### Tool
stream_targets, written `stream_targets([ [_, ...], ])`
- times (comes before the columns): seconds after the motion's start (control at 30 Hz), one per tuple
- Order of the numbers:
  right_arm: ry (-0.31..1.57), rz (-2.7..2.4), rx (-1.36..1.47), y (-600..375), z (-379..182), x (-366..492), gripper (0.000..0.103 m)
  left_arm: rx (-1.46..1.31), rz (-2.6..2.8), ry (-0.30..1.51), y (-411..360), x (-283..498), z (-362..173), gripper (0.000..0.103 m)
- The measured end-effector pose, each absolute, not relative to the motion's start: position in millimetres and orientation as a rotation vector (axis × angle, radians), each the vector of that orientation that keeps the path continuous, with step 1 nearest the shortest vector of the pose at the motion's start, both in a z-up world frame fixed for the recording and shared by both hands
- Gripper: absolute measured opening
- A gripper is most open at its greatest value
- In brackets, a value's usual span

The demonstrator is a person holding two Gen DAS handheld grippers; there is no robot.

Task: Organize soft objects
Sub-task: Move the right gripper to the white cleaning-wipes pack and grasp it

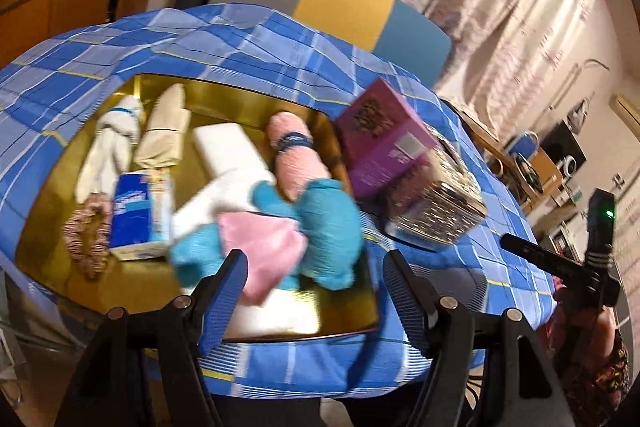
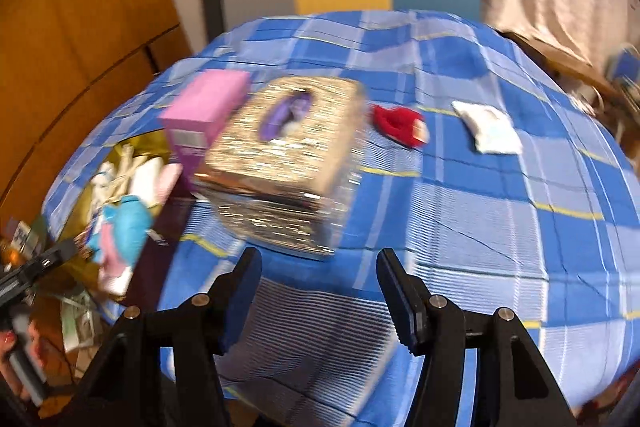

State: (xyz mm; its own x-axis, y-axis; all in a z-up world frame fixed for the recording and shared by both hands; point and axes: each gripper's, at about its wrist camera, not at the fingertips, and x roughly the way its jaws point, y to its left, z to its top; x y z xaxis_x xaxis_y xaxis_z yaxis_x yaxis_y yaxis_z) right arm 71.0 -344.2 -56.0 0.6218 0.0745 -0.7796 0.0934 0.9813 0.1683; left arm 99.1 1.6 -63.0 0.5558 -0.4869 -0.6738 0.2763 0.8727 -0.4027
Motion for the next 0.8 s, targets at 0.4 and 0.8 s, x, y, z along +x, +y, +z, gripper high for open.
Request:
stream_targets([
  [0.4,0.931,-0.125,0.252,-403,-76,69,0.064,-0.173,-0.577,0.917,-65,89,-56,0.071],
  [0.8,0.904,-0.295,0.188,-496,-91,140,0.076,-0.055,-0.713,0.959,-138,86,-51,0.071],
])
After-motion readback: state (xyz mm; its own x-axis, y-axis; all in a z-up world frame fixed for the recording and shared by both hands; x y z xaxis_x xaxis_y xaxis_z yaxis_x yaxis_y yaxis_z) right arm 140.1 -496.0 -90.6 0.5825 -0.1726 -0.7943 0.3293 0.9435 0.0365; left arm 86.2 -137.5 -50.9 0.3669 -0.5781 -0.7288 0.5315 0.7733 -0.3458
